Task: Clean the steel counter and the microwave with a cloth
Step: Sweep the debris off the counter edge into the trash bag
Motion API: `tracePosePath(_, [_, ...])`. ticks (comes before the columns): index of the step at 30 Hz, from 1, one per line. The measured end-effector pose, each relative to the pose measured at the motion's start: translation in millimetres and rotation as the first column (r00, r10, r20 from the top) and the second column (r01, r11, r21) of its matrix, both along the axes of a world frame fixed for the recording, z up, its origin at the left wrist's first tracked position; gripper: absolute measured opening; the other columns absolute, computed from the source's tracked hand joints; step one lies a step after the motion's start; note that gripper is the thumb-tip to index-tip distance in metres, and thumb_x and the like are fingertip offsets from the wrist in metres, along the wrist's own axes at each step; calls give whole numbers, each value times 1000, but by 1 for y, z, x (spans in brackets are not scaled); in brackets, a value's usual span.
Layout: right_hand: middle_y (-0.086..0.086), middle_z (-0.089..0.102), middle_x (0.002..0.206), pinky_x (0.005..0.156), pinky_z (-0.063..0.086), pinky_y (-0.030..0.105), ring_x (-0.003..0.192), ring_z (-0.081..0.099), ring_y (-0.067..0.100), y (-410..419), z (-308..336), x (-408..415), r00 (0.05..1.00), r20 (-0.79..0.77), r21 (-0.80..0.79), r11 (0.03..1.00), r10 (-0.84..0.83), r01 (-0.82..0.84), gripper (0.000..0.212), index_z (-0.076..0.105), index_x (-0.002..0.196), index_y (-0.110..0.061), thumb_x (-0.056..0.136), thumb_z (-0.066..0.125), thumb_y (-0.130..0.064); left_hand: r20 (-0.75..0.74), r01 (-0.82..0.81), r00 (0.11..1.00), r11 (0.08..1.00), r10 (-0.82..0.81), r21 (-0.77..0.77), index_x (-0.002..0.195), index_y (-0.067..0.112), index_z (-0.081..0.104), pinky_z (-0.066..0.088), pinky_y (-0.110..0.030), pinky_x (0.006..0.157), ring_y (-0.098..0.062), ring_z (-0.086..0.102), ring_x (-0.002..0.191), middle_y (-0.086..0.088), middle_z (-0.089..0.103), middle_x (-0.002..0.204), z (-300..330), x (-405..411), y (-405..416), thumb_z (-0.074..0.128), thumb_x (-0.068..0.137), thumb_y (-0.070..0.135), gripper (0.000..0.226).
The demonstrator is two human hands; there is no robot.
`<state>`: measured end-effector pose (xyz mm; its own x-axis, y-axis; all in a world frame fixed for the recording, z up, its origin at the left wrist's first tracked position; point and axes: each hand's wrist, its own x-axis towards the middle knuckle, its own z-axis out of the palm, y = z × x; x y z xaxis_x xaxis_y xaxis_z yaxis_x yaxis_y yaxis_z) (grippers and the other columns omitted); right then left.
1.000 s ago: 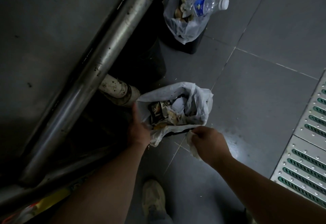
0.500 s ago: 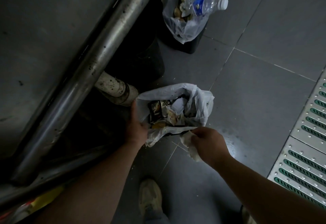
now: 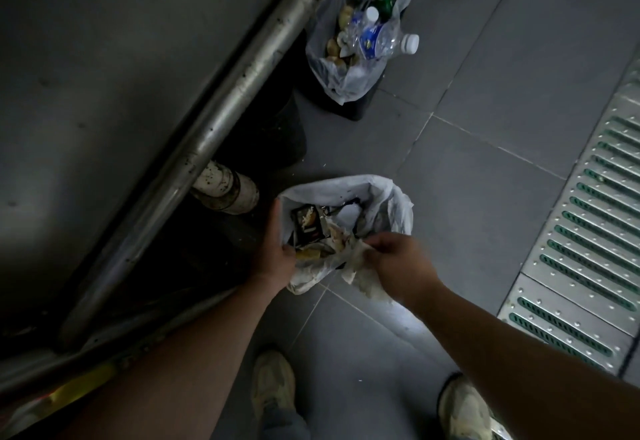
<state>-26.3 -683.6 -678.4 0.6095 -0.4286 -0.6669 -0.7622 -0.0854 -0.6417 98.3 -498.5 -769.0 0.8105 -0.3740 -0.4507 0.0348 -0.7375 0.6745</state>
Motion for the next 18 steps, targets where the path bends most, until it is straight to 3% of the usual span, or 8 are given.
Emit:
tracePosePath(4, [-14, 70, 83, 82, 53, 31, 86, 66, 14, -16, 33, 7, 999, 31, -35, 999, -15, 16, 29, 65, 71, -40, 90, 61, -18, -15, 71, 997, 997, -71, -8, 157, 42, 8, 20, -40, 123, -5, 8, 150, 14, 8, 164, 22, -6, -8, 49, 87, -13, 99])
tracePosePath(7, [-12, 70, 74, 76, 55, 33, 77, 67, 15, -26, 50, 12, 998, 51, -39, 998, -45, 47, 21, 70, 72, -33, 87, 65, -20, -11, 171, 985, 985, -171, 32, 157, 41, 11, 22, -33, 120, -10, 16, 149, 8, 19, 162, 36, -20, -12, 50, 88, -11, 95])
tracePosePath(11, [-9, 73, 79, 80, 58, 40, 81, 69, 18, -33, 52, 14, 995, 66, -30, 997, -72, 75, 15, 73, 78, -33, 86, 65, -24, 70, 125, 989, 992, -127, 34, 159, 33, 8, 20, -38, 123, -8, 9, 150, 5, 12, 165, 31, -18, -7, 51, 87, -12, 95])
tracePosePath(14, [-5, 74, 85, 80, 58, 45, 85, 70, 24, -28, 39, 9, 994, 60, -5, 996, -89, 89, 19, 72, 77, -42, 85, 63, -27, 69, 61, 995, 993, -68, 102, 160, 29, 0, 21, -45, 123, -18, 10, 152, -2, 8, 167, 15, -13, 10, 59, 92, -3, 95])
tracePosePath(16, [-3, 74, 84, 78, 59, 46, 83, 70, 26, -20, 26, 4, 992, 49, 17, 993, -120, 119, 15, 71, 77, -44, 81, 63, -32, 18, 20, 1000, 990, -23, 142, 160, 29, -1, 22, -36, 120, -19, 14, 151, -6, 10, 166, 7, -15, 21, 61, 93, 1, 95])
tracePosePath(18, [-3, 74, 80, 77, 59, 48, 82, 71, 28, -10, 13, -2, 990, 44, 39, 990, -136, 134, 12, 71, 80, -44, 75, 62, -38, 12, 6, 1000, 995, -8, 105, 160, 26, -1, 17, -11, 113, -5, 12, 146, 0, 12, 164, 1, -19, 26, 60, 93, -4, 95])
